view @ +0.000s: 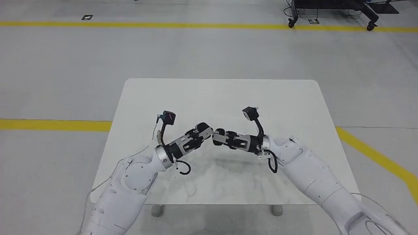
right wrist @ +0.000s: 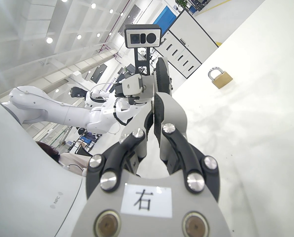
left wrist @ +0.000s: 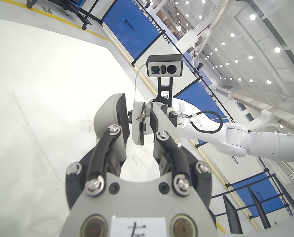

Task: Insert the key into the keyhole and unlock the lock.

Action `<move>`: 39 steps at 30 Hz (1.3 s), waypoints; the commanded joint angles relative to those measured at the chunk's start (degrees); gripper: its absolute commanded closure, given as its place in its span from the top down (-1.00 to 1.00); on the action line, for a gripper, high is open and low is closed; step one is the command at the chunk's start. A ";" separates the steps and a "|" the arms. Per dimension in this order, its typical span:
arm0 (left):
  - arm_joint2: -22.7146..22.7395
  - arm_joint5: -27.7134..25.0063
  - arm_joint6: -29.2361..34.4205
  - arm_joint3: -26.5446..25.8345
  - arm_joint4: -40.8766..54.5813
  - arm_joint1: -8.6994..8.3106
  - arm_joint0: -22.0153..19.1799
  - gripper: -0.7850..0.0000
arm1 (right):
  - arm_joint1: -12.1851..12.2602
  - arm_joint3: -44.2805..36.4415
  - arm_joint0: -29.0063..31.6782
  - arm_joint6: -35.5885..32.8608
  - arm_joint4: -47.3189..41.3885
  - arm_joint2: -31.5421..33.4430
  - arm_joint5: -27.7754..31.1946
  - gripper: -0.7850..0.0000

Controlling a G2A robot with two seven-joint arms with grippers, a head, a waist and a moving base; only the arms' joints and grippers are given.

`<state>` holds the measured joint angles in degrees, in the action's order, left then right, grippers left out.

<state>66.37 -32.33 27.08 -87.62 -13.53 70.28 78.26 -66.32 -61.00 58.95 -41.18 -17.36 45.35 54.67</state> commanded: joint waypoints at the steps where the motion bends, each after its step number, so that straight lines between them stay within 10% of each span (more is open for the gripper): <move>1: -0.04 0.02 -0.09 -0.01 0.09 -0.03 0.01 -0.96 | -0.08 0.29 -0.16 -0.58 -0.61 -0.12 -0.30 -1.00; 8: -0.74 -0.11 -0.65 0.43 -1.24 -0.09 0.04 -1.00 | -0.31 0.26 -0.45 -1.80 -2.00 -0.09 -0.28 -1.00; 10: -0.87 -0.04 -0.97 0.54 -1.42 -0.10 -0.01 -1.00 | -0.33 0.19 -0.34 -1.71 -2.57 0.12 0.00 1.00; 31: 0.22 2.36 -3.74 2.01 7.44 0.17 -0.36 -1.00 | 0.28 -0.20 0.61 3.15 1.29 3.18 -0.24 1.00; 34: -0.37 1.24 -0.95 2.67 10.46 0.17 -0.53 -1.00 | 0.98 -1.82 2.20 4.92 2.93 5.44 -0.24 -0.14; 39: -1.61 -0.41 2.85 3.20 12.18 0.14 -1.21 -1.00 | 1.90 -5.70 4.48 4.85 4.73 7.68 -2.66 -0.43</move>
<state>64.97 -32.54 29.50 -84.45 -1.53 70.41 77.14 -64.52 -66.08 63.19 -36.02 -12.88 52.87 52.65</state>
